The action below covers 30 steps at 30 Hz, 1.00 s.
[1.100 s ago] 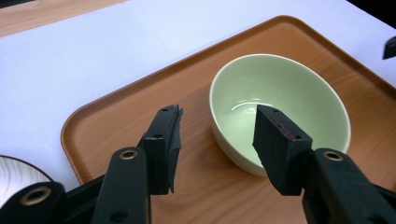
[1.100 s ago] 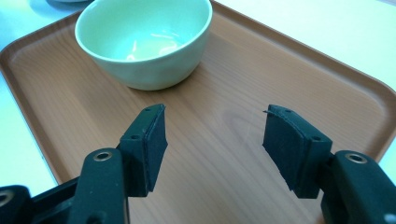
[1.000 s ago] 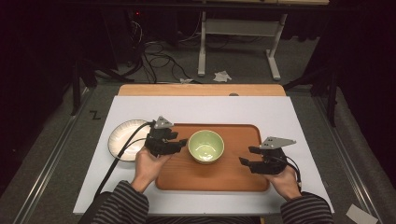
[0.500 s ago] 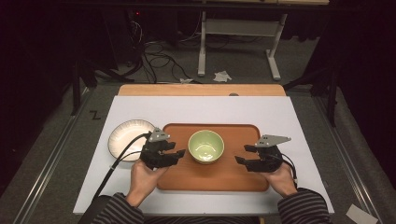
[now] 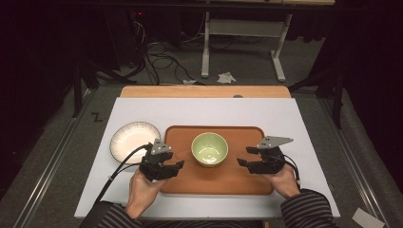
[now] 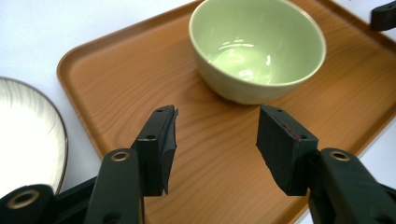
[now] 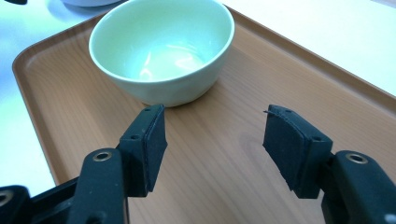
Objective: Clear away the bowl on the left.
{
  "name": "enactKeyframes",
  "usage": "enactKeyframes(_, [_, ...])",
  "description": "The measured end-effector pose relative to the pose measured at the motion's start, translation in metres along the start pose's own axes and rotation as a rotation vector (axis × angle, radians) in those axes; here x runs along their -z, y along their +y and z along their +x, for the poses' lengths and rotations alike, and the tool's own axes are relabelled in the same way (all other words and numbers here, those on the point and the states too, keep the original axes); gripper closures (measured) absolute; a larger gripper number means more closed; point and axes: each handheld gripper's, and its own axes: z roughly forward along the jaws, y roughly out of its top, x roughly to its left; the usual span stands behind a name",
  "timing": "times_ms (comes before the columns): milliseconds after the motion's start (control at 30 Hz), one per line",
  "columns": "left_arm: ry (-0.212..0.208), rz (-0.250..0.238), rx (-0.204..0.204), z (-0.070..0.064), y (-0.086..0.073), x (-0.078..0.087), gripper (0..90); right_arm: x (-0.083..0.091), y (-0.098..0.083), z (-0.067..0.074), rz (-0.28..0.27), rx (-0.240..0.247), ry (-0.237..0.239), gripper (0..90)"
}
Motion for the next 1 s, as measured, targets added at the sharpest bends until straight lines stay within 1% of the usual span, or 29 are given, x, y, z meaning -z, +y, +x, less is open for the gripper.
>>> enactKeyframes(100, [0.006,0.003,0.011,0.002,-0.004,0.0,47.2,-0.001,0.001,0.001,0.002,0.002,0.002,40.7])
enactKeyframes(133, [0.005,0.002,0.015,0.002,-0.004,0.0,47.0,-0.001,0.001,0.0,-0.004,0.01,0.004,40.7])
enactKeyframes(267, [-0.003,0.001,0.047,0.006,-0.007,-0.002,46.5,-0.001,0.001,0.001,0.005,0.008,0.003,40.7])
enactKeyframes(333, [0.004,0.011,0.049,0.007,-0.008,-0.004,45.2,-0.001,0.001,0.002,0.007,0.007,0.001,40.7])
enactKeyframes(433, [0.021,0.021,0.039,0.007,-0.009,-0.006,44.7,-0.001,0.0,0.002,0.006,0.005,-0.004,40.6])
enactKeyframes(500, [0.025,0.024,0.046,0.008,-0.01,-0.008,44.7,-0.001,0.0,0.002,0.007,0.004,-0.005,40.6])
enactKeyframes(567, [0.043,0.037,0.051,0.009,-0.011,-0.012,44.4,-0.001,0.0,0.002,0.008,0.003,-0.007,40.7])
enactKeyframes(600, [0.06,0.046,0.051,0.01,-0.013,-0.015,44.4,-0.001,0.0,0.002,0.009,0.007,-0.008,40.6])
enactKeyframes(633, [0.08,0.065,0.045,0.012,-0.013,-0.02,44.7,-0.001,0.0,0.002,0.009,0.007,-0.008,40.7])
enactKeyframes(667, [0.092,0.077,0.048,0.013,-0.014,-0.023,44.8,-0.001,0.0,0.002,0.006,0.008,-0.007,40.6])
enactKeyframes(700, [0.088,0.086,0.064,0.016,-0.014,-0.026,45.2,0.0,0.0,0.002,0.009,0.004,-0.006,40.6])
enactKeyframes(767, [0.082,0.078,0.085,0.018,-0.014,-0.028,45.6,0.0,-0.001,0.002,0.004,0.001,-0.008,40.6])
enactKeyframes(800, [0.082,0.071,0.086,0.018,-0.014,-0.028,45.7,0.001,-0.001,0.002,0.005,-0.002,-0.009,40.6])
enactKeyframes(900, [0.064,0.051,0.084,0.016,-0.013,-0.025,45.7,0.001,-0.001,0.001,0.005,-0.01,-0.009,40.5])
enactKeyframes(1000, [0.063,0.049,0.084,0.017,-0.013,-0.024,44.6,0.0,-0.001,0.0,0.009,-0.013,-0.012,40.5])
